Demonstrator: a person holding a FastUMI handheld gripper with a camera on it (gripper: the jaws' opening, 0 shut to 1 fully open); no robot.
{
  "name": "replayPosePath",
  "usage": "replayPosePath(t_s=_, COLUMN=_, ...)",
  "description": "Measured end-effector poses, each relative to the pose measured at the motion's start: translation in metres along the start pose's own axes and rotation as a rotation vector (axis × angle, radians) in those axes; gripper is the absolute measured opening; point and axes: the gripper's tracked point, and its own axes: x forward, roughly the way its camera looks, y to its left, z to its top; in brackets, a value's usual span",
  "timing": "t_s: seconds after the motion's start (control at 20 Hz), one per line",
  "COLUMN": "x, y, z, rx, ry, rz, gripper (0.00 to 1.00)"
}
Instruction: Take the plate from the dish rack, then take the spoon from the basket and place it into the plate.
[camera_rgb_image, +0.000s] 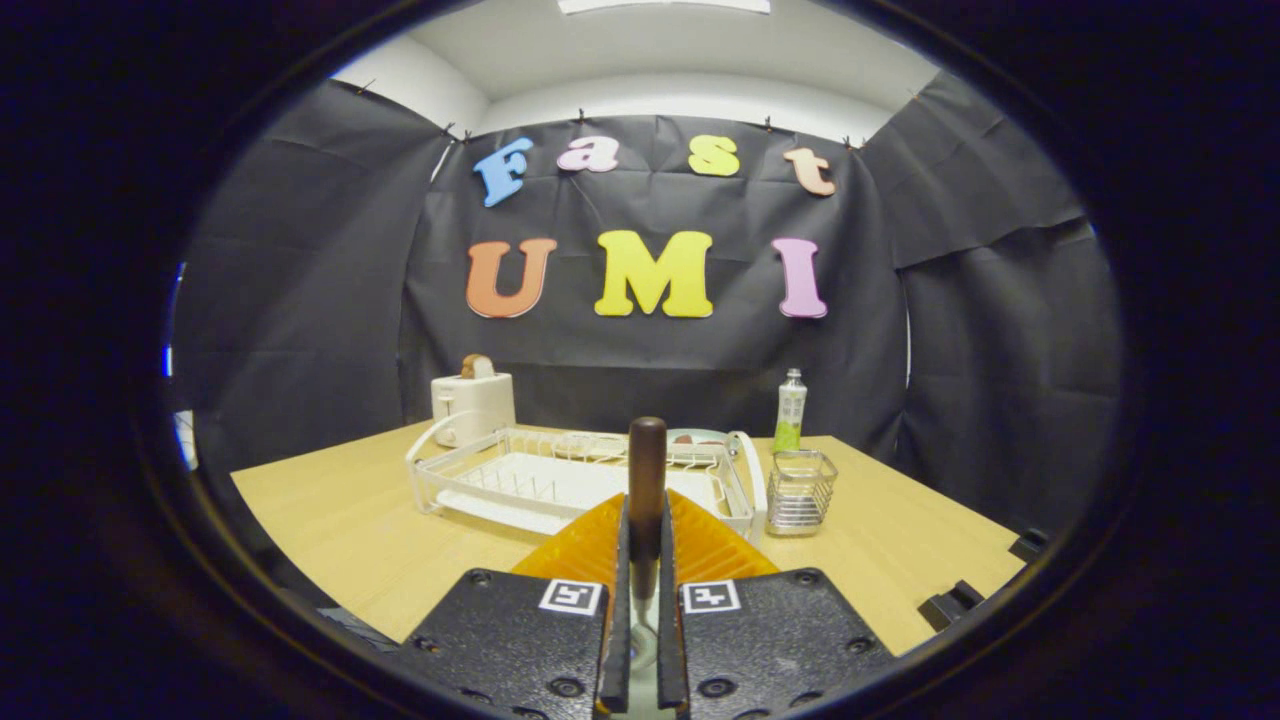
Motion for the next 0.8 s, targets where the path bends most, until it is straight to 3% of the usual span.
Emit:
replayPosePath(t_s=0.15, x=0.001, y=0.0, z=-0.008, rx=0.017, ry=0.019, rz=0.008, gripper=0.17)
replayPosePath(t_s=0.45, x=-0.001, y=-0.028, z=-0.003, rx=0.049, ry=0.024, rz=-0.051, gripper=0.24)
replayPosePath(t_s=0.8, x=-0.018, y=-0.068, z=0.021, rx=0.094, ry=0.053, rz=-0.111, gripper=0.52)
